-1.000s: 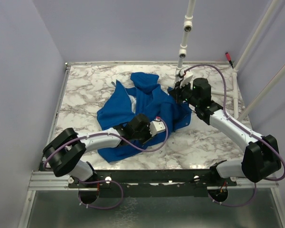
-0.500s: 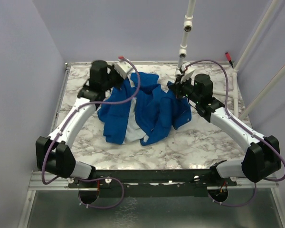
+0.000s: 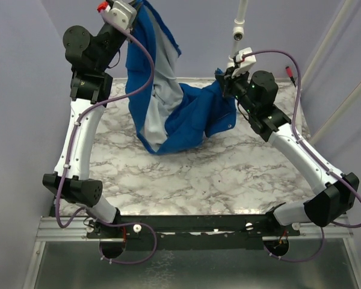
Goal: Zip up the jacket
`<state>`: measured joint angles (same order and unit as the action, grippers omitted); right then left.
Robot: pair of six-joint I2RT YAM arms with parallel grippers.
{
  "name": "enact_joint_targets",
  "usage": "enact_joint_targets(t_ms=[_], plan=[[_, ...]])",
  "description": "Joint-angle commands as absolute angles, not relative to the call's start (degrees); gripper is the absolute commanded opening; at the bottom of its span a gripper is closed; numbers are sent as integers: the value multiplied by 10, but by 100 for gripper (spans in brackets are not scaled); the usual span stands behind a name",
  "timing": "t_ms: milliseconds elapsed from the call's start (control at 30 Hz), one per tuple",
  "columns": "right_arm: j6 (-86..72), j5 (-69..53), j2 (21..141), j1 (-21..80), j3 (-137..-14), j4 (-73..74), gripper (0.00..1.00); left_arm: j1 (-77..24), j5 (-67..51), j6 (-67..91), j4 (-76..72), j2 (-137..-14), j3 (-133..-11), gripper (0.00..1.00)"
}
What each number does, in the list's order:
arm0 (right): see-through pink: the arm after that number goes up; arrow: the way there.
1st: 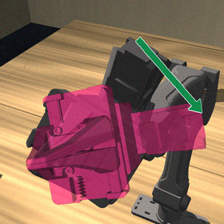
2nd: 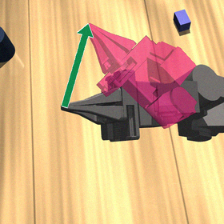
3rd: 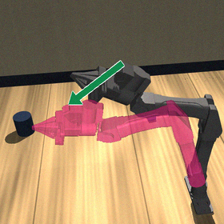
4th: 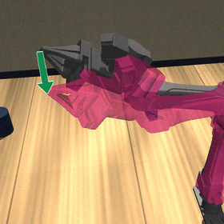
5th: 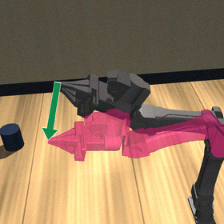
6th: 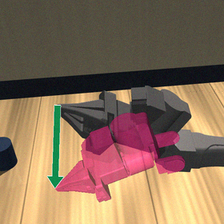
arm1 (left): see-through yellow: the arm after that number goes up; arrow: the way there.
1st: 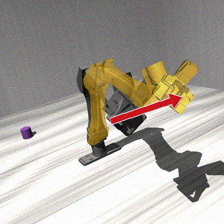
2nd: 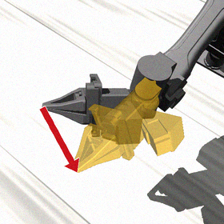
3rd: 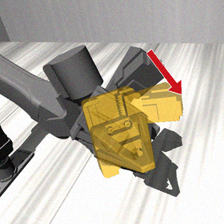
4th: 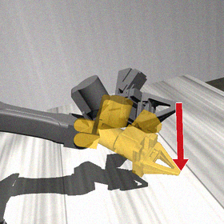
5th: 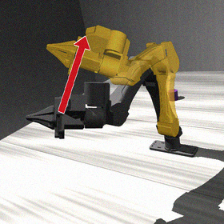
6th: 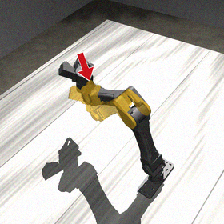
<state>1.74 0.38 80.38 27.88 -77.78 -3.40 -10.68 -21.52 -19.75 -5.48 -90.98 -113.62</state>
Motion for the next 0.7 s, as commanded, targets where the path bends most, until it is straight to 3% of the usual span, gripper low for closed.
enact_joint_targets(t_ms=[0, 200, 467, 500, 567, 633, 667], plan=[[50, 134, 783, 289, -784, -31, 1, -193, -409, -148, -60, -895, -1115, 8], [44, 188, 786, 284, -700, -52, 1, -309, -442, -307, 25, -805, -791, 5], [-13, 192, 772, 281, -612, -54, 1, -371, -450, -373, 51, -833, -628, 4], [-21, 189, 772, 280, -605, -54, 1, -380, -445, -381, 51, -838, -613, 7], [-30, 183, 773, 280, -597, -51, 1, -396, -428, -387, 50, -849, -590, 21], [-34, 182, 773, 280, -589, -53, 1, -404, -407, -373, 33, -857, -570, 25], [-34, 183, 774, 280, -586, -55, 1, -405, -403, -356, 15, -859, -559, 39]])
